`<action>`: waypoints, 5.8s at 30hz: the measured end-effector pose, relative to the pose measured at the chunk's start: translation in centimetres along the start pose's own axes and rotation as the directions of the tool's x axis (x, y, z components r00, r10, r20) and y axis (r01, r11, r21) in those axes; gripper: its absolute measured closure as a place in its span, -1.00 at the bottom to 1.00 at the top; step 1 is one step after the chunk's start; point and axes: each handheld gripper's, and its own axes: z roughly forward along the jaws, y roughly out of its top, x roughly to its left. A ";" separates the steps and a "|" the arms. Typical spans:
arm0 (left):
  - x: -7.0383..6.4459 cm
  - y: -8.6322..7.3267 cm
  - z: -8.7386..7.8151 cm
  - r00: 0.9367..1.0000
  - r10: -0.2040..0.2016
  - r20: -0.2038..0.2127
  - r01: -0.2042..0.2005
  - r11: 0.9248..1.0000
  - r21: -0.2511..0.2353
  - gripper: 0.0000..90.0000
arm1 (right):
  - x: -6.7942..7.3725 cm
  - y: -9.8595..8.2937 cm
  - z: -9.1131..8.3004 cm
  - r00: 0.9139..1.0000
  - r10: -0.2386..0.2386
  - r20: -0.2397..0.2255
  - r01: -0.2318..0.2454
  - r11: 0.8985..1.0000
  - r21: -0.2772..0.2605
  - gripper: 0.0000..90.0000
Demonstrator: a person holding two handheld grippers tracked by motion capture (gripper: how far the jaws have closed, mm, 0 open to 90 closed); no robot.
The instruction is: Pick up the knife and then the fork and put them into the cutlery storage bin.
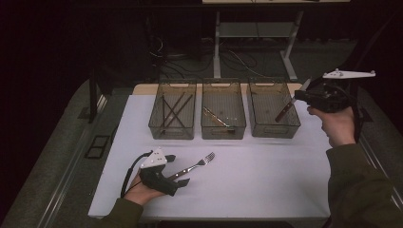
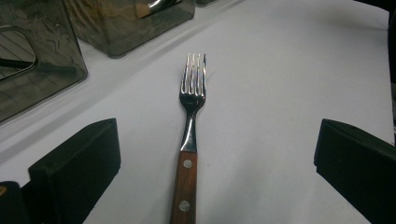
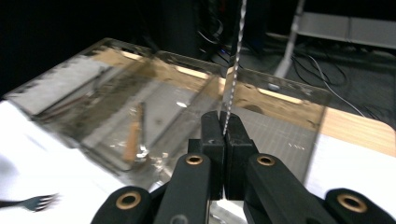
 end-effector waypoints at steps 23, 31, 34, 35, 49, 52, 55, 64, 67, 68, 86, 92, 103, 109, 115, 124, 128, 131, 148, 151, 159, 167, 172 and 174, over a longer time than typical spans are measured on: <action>-0.3 0.0 0.3 1.000 -0.001 0.002 0.000 1.000 0.006 -1.00 | -4.0 -1.1 6.6 0.993 -0.038 0.114 0.000 0.947 0.320 0.99; -0.4 0.1 0.2 1.000 0.002 0.005 -0.002 1.000 0.003 -0.99 | -3.8 -1.4 9.7 0.994 -0.056 0.096 0.025 0.955 0.296 0.99; -0.4 0.1 0.1 1.000 0.003 0.007 -0.003 1.000 0.004 -0.99 | -3.4 -1.5 11.1 0.992 -0.081 0.098 0.047 0.951 0.307 0.98; -0.4 0.1 0.1 1.000 0.002 0.007 -0.002 1.000 0.002 -0.99 | -3.4 -1.5 11.6 0.991 -0.084 0.099 0.050 0.949 0.310 0.98; -0.3 0.1 0.2 1.000 0.000 0.006 0.000 1.000 0.003 -0.99 | -2.8 -2.7 16.8 0.991 -0.113 0.072 0.075 0.913 0.402 0.95; -0.3 0.2 0.2 1.000 -0.005 0.006 0.004 1.000 0.004 -0.99 | -2.7 -3.0 17.5 0.991 -0.117 0.071 0.076 0.902 0.425 0.94; -0.3 0.1 0.2 1.000 -0.006 0.005 0.006 1.000 0.009 -0.99 | -2.5 -3.3 18.2 0.989 -0.130 0.072 0.084 0.890 0.447 0.93; -0.2 0.1 0.3 1.000 -0.003 0.004 0.003 1.000 0.019 -0.98 | -2.6 -3.4 18.2 0.991 -0.114 0.077 0.067 0.890 0.451 0.80; -0.2 0.1 0.3 1.000 -0.001 0.002 0.001 1.000 0.025 -0.98 | -2.6 -3.2 17.4 0.993 -0.096 0.064 0.059 0.903 0.427 0.72; -0.2 0.1 0.3 1.000 -0.001 0.004 0.001 1.000 0.028 -0.97 | -2.5 -3.1 17.1 0.994 -0.092 0.060 0.059 0.909 0.413 0.68; 0.7 0.8 0.6 0.999 -0.005 -0.037 0.010 0.992 0.126 -0.33 | 2.3 -5.7 6.7 0.993 -0.092 -0.074 0.103 0.982 0.157 -0.31; 1.1 1.4 1.2 1.000 0.011 -0.024 -0.007 0.986 0.169 -0.21 | 4.1 -8.7 4.8 0.989 -0.114 -0.090 0.123 0.987 0.107 -0.46; 1.9 2.4 2.3 1.000 0.011 0.005 -0.012 0.976 0.218 0.08 | 7.0 -14.8 3.4 0.982 -0.100 -0.163 0.114 0.990 0.079 -0.60; 1.8 2.1 2.5 1.000 0.020 0.014 -0.022 0.963 0.269 0.28 | 7.9 -17.4 2.4 0.978 -0.074 -0.193 0.093 0.991 0.091 -0.60; 1.6 1.9 3.2 0.999 0.035 0.015 -0.037 0.951 0.307 0.38 | 8.1 -18.5 1.6 0.979 -0.071 -0.189 0.091 0.991 0.099 -0.60; 1.6 1.4 3.6 0.997 0.077 0.010 -0.076 0.945 0.319 0.55 | 8.4 -18.7 1.7 0.976 -0.079 -0.202 0.102 0.990 0.102 -0.60; 1.4 1.3 3.6 0.997 0.076 0.003 -0.073 0.947 0.314 0.71 | 8.5 -18.7 1.7 0.976 -0.094 -0.198 0.114 0.989 0.092 -0.60; 1.2 1.4 3.6 0.996 0.090 -0.003 -0.084 0.944 0.318 0.72 | 8.6 -18.6 1.7 0.976 -0.097 -0.197 0.115 0.990 0.082 -0.60; -2.7 4.9 4.5 0.997 0.079 -0.010 -0.076 0.981 0.176 0.72 | 11.7 -15.0 4.3 0.941 -0.060 -0.332 0.095 0.992 0.089 -0.54; -3.5 5.3 5.1 0.997 0.084 -0.003 -0.082 0.984 0.159 0.72 | 12.2 -14.4 5.1 0.935 -0.034 -0.352 0.069 0.994 0.088 -0.40; -4.9 6.0 6.0 0.995 0.096 -0.005 -0.095 0.989 0.110 0.72 | 13.2 -13.6 7.2 0.917 0.066 -0.393 -0.022 0.993 0.117 0.12; -5.0 6.0 6.0 0.994 0.105 -0.015 -0.103 0.990 0.099 0.72 | 13.2 -13.6 8.6 0.888 0.156 -0.433 -0.117 0.986 0.117 0.56; -5.0 5.9 6.0 0.994 0.107 -0.013 -0.105 0.989 0.101 0.72 | 13.2 -13.5 8.5 0.884 0.162 -0.439 -0.129 0.986 0.104 0.65; -5.1 5.9 6.1 0.994 0.107 -0.011 -0.105 0.989 0.106 0.72 | 13.2 -13.4 8.4 0.882 0.159 -0.444 -0.129 0.987 0.097 0.69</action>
